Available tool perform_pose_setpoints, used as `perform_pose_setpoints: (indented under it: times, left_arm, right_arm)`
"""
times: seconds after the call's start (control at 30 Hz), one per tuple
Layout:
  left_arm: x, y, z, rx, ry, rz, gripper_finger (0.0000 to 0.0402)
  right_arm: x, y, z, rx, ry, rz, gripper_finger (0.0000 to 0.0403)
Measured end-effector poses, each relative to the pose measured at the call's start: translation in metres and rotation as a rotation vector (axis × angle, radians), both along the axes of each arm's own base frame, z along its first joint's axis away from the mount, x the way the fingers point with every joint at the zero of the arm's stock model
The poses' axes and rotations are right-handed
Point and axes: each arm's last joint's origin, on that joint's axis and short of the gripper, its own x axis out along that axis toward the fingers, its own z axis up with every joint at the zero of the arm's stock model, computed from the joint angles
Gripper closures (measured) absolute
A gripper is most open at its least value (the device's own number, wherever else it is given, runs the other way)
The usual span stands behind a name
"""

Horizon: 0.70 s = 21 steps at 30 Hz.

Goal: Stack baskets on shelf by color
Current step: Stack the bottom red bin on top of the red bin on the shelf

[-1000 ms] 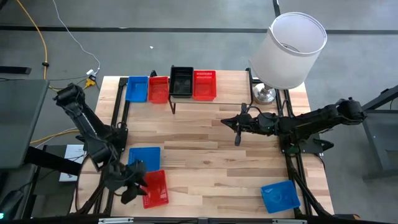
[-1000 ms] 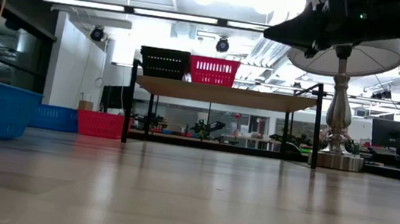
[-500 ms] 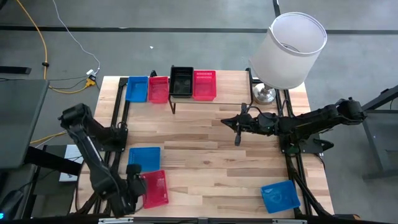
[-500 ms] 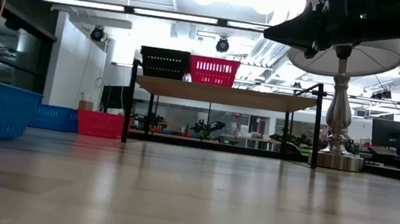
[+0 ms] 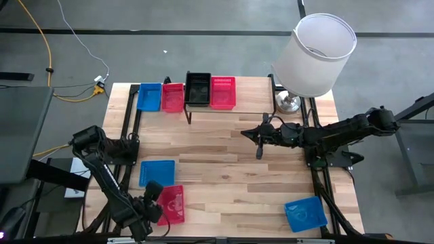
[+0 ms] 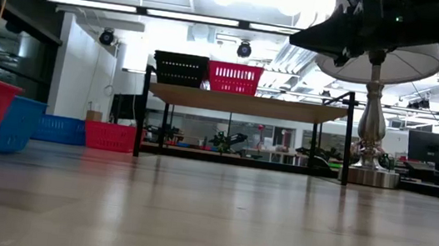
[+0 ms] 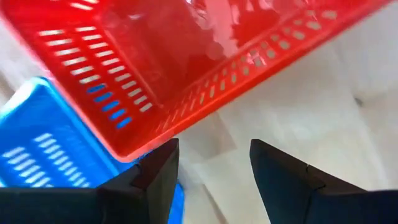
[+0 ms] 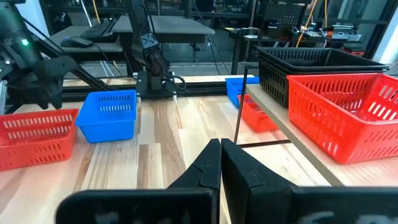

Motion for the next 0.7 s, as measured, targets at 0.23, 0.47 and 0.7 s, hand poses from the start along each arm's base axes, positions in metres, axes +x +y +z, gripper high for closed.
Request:
perform_pose_setpoints:
  times: [0.23, 0.47, 0.7]
  left_arm:
    - [-0.003, 0.005, 0.010, 0.099, -0.020, -0.051, 0.0211]
    - [-0.003, 0.006, 0.015, 0.169, 0.000, -0.246, 0.0211]
    - [0.001, 0.003, 0.014, 0.192, 0.006, -0.460, 0.0211]
  right_arm:
    - [0.000, 0.000, -0.001, 0.001, 0.007, 0.013, 0.0403]
    - [0.000, 0.000, -0.001, 0.001, 0.007, 0.013, 0.0403]
    - [0.000, 0.000, -0.001, 0.001, 0.007, 0.014, 0.0403]
